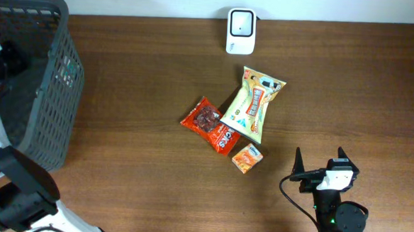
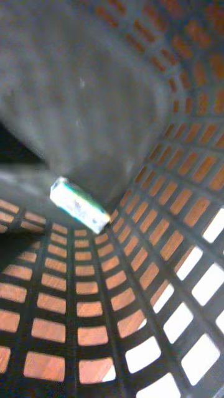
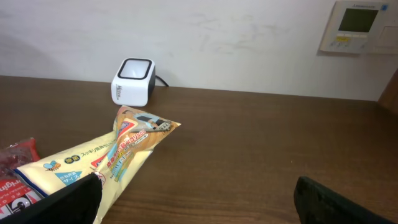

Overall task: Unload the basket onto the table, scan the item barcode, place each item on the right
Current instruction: 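Grasp the green-and-white tissue pack in the basket with the left gripper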

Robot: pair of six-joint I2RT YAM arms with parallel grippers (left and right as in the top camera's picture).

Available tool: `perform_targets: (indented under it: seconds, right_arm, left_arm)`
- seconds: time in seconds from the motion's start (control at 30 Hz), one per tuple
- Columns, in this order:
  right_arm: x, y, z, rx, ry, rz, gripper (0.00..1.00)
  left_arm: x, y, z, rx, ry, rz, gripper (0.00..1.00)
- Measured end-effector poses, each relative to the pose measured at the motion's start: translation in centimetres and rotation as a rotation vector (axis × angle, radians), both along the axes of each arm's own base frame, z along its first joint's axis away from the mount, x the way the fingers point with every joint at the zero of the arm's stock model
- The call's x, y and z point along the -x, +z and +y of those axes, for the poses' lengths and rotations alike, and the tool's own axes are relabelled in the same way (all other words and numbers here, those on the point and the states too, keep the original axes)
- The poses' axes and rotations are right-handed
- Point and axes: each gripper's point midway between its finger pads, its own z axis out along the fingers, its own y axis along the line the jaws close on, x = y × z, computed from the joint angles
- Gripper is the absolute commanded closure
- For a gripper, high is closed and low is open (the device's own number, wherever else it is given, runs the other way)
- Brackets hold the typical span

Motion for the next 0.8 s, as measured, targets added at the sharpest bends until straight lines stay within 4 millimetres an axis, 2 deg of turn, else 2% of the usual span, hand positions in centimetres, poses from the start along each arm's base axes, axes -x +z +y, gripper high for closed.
perform_targets:
  seconds: [0.07, 0.13, 0.23, 0.4, 0.53, 0.6, 0.77, 0.8]
  right_arm:
    - [0.0, 0.0, 0.0, 0.001, 0.0, 0.0, 0.02]
    - [0.0, 0.0, 0.0, 0.0, 0.0, 0.0, 0.02]
    - [0.0, 0.0, 0.0, 0.0, 0.0, 0.0, 0.02]
    - [0.0, 0.0, 0.0, 0.0, 0.0, 0.0, 0.02]
    - [0.0, 0.0, 0.0, 0.0, 0.0, 0.0, 0.02]
    - [0.0, 0.0, 0.0, 0.0, 0.0, 0.0, 0.02]
    - [0.0, 0.0, 0.0, 0.0, 0.0, 0.0, 0.02]
    - [0.0, 0.0, 0.0, 0.001, 0.0, 0.0, 0.01]
  left_arm:
    - [-0.6, -0.3, -1.0, 0.002, -0.025, 0.003, 0.13]
    - [-1.5, -0.9, -1.9, 0.0, -0.047, 0.007, 0.12]
    - [-2.1, -2.6, -1.6, -0.02, -0.038, 0.036, 0.12]
    - [-2.5, -5.3, 0.0, -0.054, 0.004, 0.084, 0.13]
    - [-2.9, -6.8, 0.5, -0.061, 0.015, 0.102, 0.14]
    - [-2.9, -8.1, 0.5, -0.048, 0.012, 0.123, 0.14]
    - [-3.4, -13.0, -0.5, 0.003, -0.017, 0.197, 0.16]
    - [-3.5, -13.3, -0.8, 0.005, -0.021, 0.202, 0.16]
